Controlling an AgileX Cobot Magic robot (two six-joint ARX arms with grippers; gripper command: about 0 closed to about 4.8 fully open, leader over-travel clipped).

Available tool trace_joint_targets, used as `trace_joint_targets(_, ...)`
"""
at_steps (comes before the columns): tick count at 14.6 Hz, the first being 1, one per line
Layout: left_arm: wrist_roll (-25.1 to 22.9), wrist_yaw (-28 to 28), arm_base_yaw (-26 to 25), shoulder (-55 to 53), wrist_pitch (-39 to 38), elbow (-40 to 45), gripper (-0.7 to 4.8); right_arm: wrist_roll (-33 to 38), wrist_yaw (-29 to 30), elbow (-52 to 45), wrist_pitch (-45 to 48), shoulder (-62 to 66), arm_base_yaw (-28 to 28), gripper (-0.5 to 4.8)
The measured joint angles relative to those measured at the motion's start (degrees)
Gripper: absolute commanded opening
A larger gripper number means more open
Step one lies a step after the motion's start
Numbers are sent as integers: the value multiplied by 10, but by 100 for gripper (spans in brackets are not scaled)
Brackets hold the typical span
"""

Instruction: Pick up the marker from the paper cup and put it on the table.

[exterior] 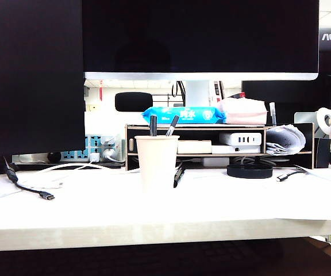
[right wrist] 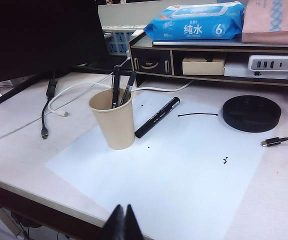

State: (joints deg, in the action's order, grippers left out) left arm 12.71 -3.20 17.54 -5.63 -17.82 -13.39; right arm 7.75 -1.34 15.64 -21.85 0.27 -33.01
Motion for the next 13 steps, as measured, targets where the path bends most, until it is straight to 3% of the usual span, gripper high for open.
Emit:
trace_joint_targets(2,-41,3,-43,2,5,5,-5,0,0,0,0,0,0,-7)
trace_joint_targets(5,-49,5,-116,6,61,39,-5,0,0,0,0,0,0,-7)
trace_joint_targets(9,-52,4,-161,49,81,66,-5,0,0,0,0,0,0,-7)
trace_joint_targets(13,-54,4,-165,54,127,114,-5,0,0,0,0,0,0,-7)
